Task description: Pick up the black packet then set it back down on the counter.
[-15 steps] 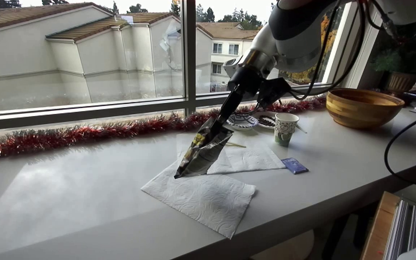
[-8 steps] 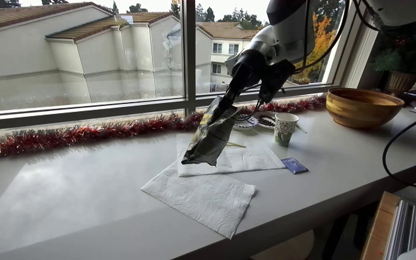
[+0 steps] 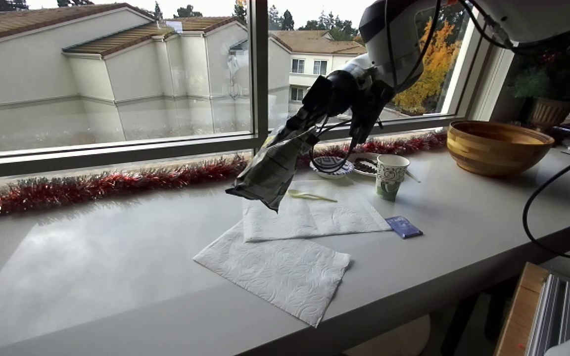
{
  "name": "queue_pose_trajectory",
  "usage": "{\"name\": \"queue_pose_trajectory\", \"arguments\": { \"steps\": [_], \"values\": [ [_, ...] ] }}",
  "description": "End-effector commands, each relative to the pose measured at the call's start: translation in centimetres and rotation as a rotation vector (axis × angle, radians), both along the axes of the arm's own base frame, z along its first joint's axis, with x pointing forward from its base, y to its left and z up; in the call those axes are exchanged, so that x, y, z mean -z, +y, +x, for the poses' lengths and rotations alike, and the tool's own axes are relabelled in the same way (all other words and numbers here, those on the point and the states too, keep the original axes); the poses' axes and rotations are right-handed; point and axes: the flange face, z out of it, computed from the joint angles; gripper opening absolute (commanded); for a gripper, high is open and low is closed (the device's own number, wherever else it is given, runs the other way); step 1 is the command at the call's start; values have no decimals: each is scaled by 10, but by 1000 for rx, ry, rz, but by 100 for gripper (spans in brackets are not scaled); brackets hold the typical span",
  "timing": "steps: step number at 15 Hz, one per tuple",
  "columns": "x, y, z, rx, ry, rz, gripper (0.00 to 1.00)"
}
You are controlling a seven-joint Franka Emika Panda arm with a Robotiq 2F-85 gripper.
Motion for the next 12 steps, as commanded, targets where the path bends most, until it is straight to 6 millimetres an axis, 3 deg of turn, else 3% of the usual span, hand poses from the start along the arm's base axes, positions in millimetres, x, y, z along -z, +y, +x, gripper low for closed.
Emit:
{"name": "queue_pose_trajectory", "arguments": {
  "steps": [1, 12],
  "values": [
    [-2, -2, 15, 89, -148, -107, 2],
    [1, 38, 45, 183, -550, -421, 2]
  ]
}}
